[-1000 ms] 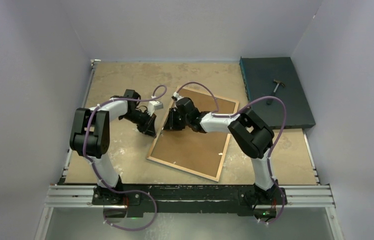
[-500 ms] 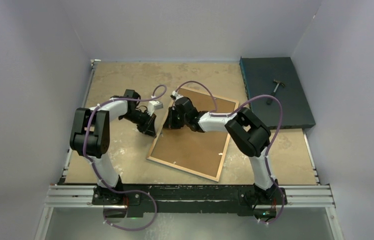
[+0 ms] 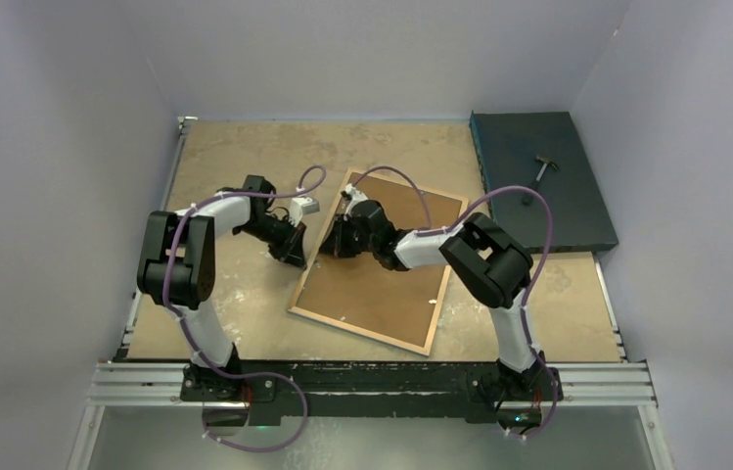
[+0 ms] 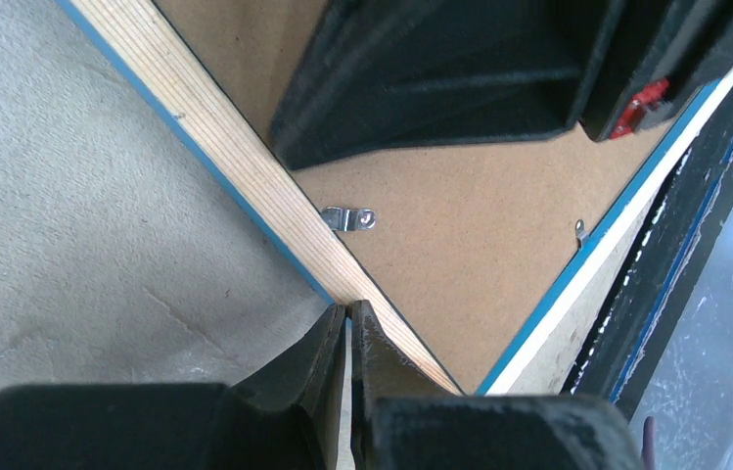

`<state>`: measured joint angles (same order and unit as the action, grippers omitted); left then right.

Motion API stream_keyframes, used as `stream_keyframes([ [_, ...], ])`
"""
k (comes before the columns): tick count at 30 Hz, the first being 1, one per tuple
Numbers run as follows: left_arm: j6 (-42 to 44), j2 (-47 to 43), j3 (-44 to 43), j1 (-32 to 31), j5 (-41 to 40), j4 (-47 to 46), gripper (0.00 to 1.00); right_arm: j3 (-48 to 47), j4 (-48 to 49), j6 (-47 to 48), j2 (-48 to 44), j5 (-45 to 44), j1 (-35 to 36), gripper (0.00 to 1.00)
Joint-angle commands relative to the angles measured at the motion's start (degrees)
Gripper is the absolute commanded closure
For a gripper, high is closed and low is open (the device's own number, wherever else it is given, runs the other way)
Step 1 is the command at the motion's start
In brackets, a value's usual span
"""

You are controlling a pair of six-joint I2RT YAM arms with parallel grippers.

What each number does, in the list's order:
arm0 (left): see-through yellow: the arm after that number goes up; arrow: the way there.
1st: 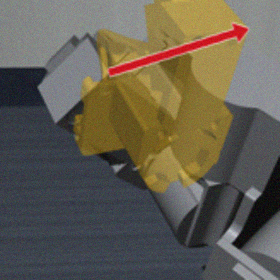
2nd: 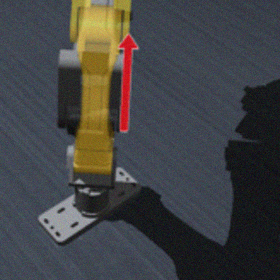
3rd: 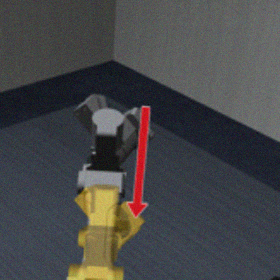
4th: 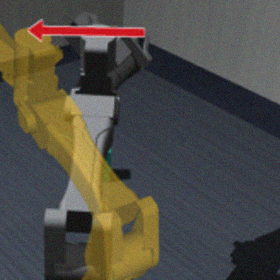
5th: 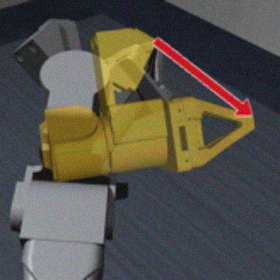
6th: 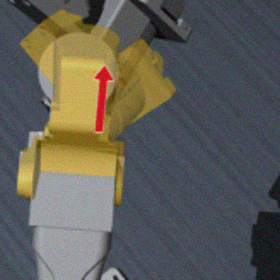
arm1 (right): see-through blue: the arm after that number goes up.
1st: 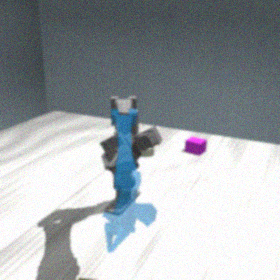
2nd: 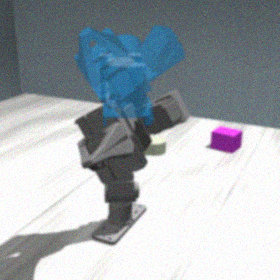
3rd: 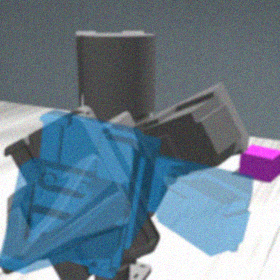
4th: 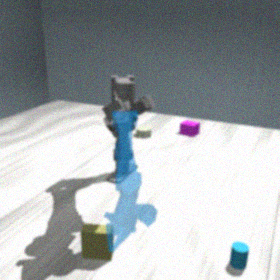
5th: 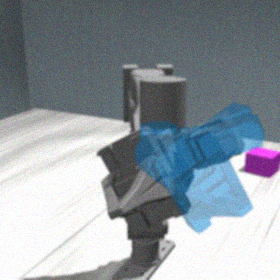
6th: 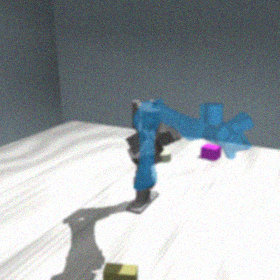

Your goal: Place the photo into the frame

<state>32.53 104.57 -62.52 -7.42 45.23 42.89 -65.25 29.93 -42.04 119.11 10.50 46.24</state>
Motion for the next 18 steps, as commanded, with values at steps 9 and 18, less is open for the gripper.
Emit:
stream_keyframes([
  [9, -0.78, 0.46, 0.31, -1.54, 2.23, -3.49, 0.96, 6.87, -7.77, 0.1, -1.84, 9.52, 2.26, 0.77],
  [18, -0.91, 0.58, 0.57, -1.81, 2.44, -4.01, 0.97, 1.78, -7.58, 4.68, -0.46, 12.27, 3.98, 0.83],
])
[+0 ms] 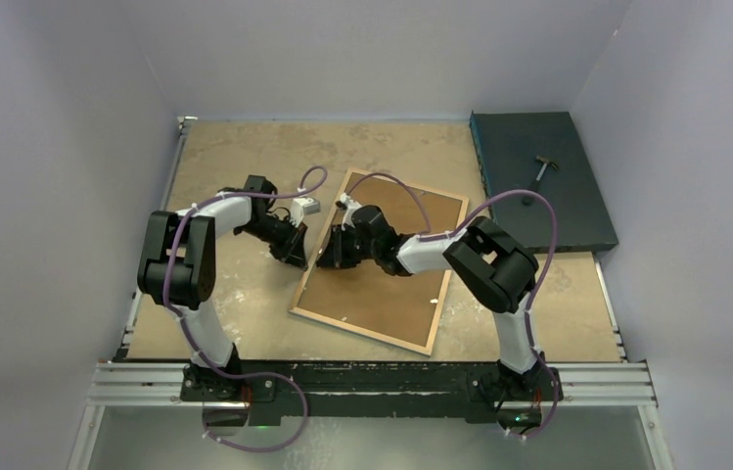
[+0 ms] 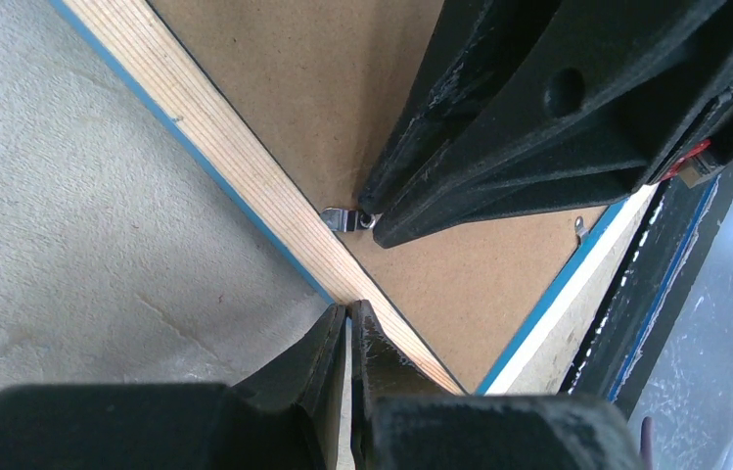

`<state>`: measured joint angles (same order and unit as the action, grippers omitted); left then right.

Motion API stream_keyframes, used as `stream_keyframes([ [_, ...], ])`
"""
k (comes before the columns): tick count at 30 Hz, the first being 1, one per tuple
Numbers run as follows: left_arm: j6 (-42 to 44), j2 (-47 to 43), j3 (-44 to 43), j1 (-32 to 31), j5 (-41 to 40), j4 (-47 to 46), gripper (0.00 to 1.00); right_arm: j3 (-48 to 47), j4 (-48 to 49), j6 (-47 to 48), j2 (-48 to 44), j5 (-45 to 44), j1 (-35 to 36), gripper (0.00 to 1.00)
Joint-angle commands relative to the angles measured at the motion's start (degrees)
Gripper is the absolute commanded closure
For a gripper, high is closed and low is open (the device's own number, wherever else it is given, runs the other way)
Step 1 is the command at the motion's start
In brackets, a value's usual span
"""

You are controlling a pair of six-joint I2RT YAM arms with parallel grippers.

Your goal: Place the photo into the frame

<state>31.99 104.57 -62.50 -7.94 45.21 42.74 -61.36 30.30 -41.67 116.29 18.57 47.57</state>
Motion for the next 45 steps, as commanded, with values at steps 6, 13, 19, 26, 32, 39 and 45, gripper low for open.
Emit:
stream_keyframes([
  [6, -0.29, 0.88, 0.55, -1.46, 2.53, -3.89, 0.97, -8.5, -13.47, 14.29, 3.96, 8.3, 2.73, 0.82],
  [13, -0.17, 0.39, 0.08, -1.48, 2.09, -3.16, 0.97, -9.85, -18.41, 19.33, 4.32, 11.46, 2.8, 0.81],
  [19, -4.33, -0.63, -3.42, 0.14, 0.01, -3.83, 0.92, -8.81, -15.79, 12.7, -1.52, 7.78, -3.23, 0.54],
  [26, -13.13, -0.65, -9.42, 0.73, -1.87, -9.47, 0.86, -6.93, -10.96, 4.67, -5.71, 8.45, -12.92, 0.38],
  [32, -21.1, 5.29, -13.79, 0.56, 0.3, -16.71, 0.83, -9.42, -11.58, 1.76, -2.86, 5.34, -15.49, 0.39],
  [39, -25.37, 12.65, -19.12, -0.88, 2.15, -20.05, 0.81, -15.53, -10.53, -0.27, 3.34, 4.76, -16.26, 0.41],
  [45, -25.23, 14.87, -20.33, -1.54, 2.66, -20.06, 0.82, -22.22, -12.11, -1.44, 8.03, 1.08, -16.46, 0.43],
])
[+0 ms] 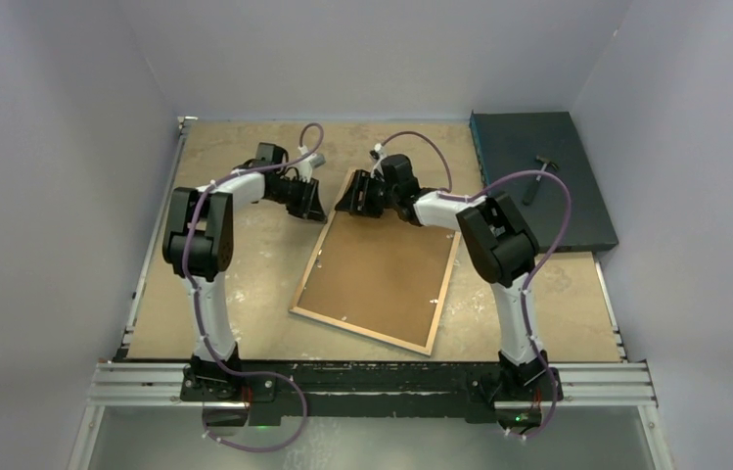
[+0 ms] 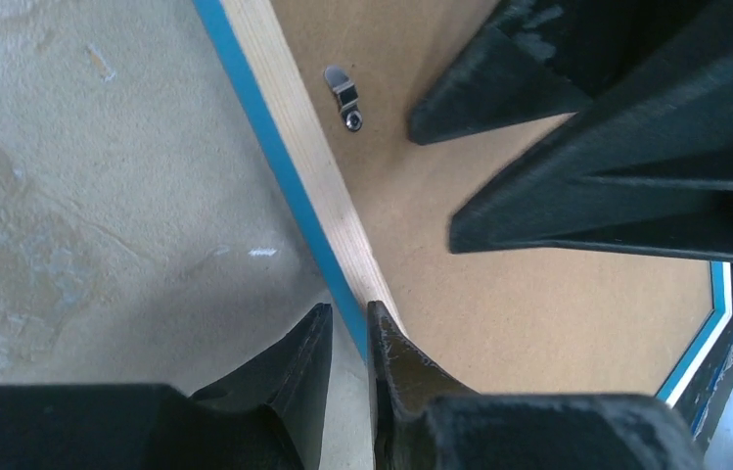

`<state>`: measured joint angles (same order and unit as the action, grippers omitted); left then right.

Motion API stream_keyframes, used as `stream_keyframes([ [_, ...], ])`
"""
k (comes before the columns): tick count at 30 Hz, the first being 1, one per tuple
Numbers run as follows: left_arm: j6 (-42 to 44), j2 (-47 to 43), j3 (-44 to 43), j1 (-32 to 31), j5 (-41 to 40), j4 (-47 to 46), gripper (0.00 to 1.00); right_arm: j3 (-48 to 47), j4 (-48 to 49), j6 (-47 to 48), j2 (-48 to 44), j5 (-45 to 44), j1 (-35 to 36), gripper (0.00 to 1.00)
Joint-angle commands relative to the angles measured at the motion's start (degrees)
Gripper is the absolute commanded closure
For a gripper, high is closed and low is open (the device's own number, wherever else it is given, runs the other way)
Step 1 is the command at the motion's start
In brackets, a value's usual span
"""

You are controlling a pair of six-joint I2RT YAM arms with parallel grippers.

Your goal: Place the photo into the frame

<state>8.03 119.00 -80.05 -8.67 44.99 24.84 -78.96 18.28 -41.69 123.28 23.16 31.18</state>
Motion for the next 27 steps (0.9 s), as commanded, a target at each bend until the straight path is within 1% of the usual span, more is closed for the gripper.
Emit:
stream_keyframes([
  [1, -1.22, 0.56, -2.81, -0.9, 2.88, -2.19, 0.83, -5.57, -0.2, -1.6, 1.72, -3.97, -0.07, 0.44],
  [6, -0.55, 1.18, -2.76, -1.19, 2.59, -2.08, 0.84, -9.78, -4.99, -0.65, 5.53, -5.71, -0.06, 0.48],
  [14, 0.13, 1.68, -2.41, -1.48, 2.18, -1.87, 0.86, -7.23, -8.9, 1.13, 5.53, -9.15, -0.04, 0.52],
  [19, 0.16, 1.54, -1.92, -1.86, 1.79, -2.19, 0.86, -4.03, -7.28, 1.01, 5.16, -10.07, 0.0, 0.53],
  [27, 1.6, 2.09, -1.25, -2.78, 0.74, -1.49, 0.9, -6.6, -6.0, 1.8, 7.19, -9.57, -0.24, 0.56],
])
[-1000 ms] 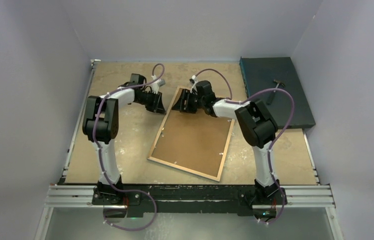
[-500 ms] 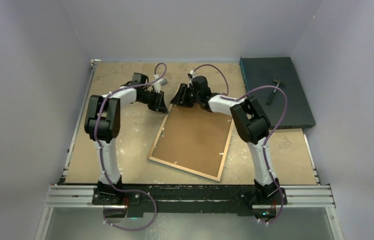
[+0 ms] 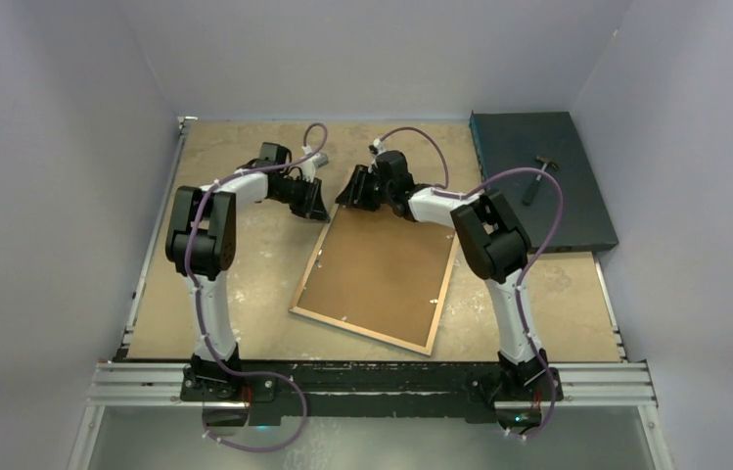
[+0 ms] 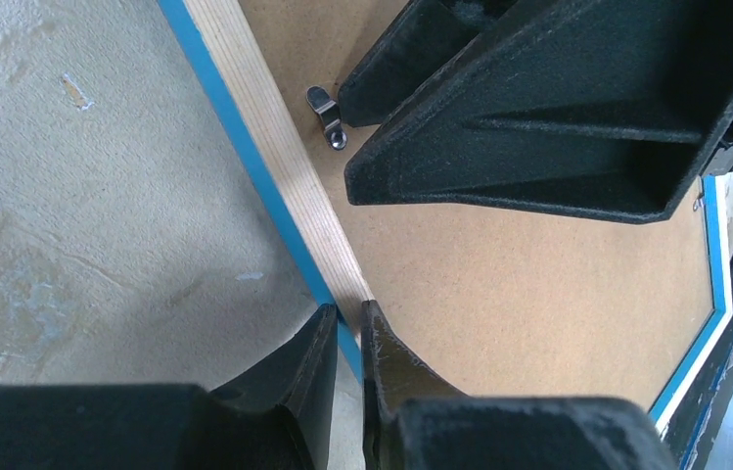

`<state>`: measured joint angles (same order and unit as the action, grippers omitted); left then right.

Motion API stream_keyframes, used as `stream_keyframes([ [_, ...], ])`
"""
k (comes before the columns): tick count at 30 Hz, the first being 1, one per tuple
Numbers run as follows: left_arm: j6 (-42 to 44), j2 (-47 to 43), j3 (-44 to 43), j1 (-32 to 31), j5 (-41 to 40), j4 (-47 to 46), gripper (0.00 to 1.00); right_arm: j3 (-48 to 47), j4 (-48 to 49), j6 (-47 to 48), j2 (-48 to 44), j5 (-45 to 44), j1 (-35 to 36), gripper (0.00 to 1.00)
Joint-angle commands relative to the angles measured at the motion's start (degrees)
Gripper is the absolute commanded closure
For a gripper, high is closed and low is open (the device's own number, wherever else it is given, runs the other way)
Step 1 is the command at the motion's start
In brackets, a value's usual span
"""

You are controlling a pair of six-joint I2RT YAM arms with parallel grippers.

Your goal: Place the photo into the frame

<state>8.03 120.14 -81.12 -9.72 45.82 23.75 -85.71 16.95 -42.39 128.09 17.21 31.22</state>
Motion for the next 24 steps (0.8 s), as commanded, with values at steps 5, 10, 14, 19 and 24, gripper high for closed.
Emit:
stream_keyframes([
  [5, 2.04, 1.51, -0.18, -2.06, 0.03, -0.15, 0.91, -0.57, -3.51, 4.91, 3.35, 0.28, -0.23, 0.59],
  [10, 2.32, 2.02, 0.08, -2.5, 0.01, -0.08, 0.91, -2.23, -2.32, 7.06, 5.48, 3.99, -0.26, 0.63],
  [14, 2.94, 2.12, 0.09, -2.81, 0.0, 0.3, 0.92, -4.42, -2.62, 8.98, 7.31, 7.36, -0.2, 0.64],
  [19, 3.37, 2.5, -0.1, -3.1, 0.12, 0.64, 0.92, -5.74, -3.28, 10.31, 7.96, 9.79, -0.07, 0.65],
  [24, 3.45, 2.65, 0.34, -3.38, 0.29, 0.36, 0.93, -4.58, -2.46, 10.65, 7.82, 11.83, 0.27, 0.67],
])
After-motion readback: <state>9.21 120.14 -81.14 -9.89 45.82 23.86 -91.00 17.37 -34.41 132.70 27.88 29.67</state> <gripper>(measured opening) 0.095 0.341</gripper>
